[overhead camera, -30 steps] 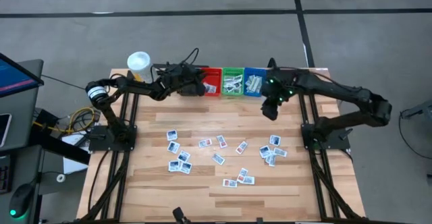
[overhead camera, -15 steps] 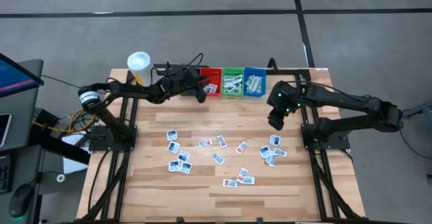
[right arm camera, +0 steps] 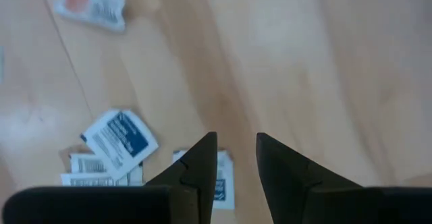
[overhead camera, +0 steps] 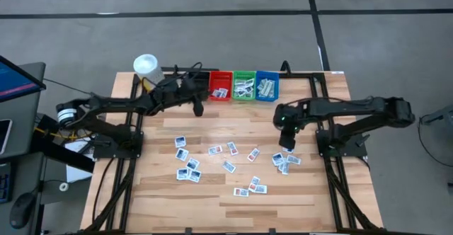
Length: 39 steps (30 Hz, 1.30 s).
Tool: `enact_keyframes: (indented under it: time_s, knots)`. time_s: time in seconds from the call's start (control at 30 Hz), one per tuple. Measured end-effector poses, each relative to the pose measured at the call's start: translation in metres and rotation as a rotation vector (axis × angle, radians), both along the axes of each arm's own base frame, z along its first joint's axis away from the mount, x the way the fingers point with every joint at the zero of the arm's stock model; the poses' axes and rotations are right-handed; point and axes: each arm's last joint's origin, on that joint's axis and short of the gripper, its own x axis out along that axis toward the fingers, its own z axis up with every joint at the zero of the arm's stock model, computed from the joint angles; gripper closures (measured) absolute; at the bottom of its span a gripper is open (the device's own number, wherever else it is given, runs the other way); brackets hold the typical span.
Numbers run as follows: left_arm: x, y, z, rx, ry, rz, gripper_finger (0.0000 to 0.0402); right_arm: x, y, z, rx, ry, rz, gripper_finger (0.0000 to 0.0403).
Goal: Pick & Place First Aid Supplies
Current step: Put the alcohol pad into the red bin
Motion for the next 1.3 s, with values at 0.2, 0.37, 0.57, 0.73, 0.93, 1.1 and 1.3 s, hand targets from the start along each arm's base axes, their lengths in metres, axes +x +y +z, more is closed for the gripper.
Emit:
enact_keyframes:
  time_s: [0.2, 0.37, 0.57, 0.73, 0.93, 1.1, 1.3]
  knots:
    - [-0.016, -0.007, -0.007, -0.109, -0.04, 0.026, 0.03, 0.006, 0.017, -0.025, 0.031, 0.151, 0.029, 0.0305]
    - [-0.02, -0.011, -0.013, -0.135, -0.036, 0.023, 0.03, 0.007, 0.033, -0.037, 0.034, 0.238, 0.082, 0.0305]
    - [-0.019, -0.015, -0.015, -0.137, -0.031, 0.006, 0.03, 0.011, 0.051, -0.046, 0.034, 0.256, 0.148, 0.0305]
    - [-0.018, -0.019, -0.014, -0.135, -0.036, -0.009, 0.03, 0.018, 0.06, -0.06, 0.021, 0.284, 0.183, 0.0305]
    - [-0.016, -0.022, -0.014, -0.135, -0.036, -0.025, 0.03, 0.024, 0.063, -0.078, -0.001, 0.354, 0.175, 0.0305]
    - [-0.015, -0.025, -0.014, -0.135, -0.035, -0.036, 0.03, 0.024, 0.063, -0.08, -0.011, 0.365, 0.159, 0.0327]
    - [-0.015, -0.025, -0.014, -0.135, -0.034, -0.037, 0.03, 0.023, 0.059, -0.073, -0.009, 0.31, 0.13, 0.0396]
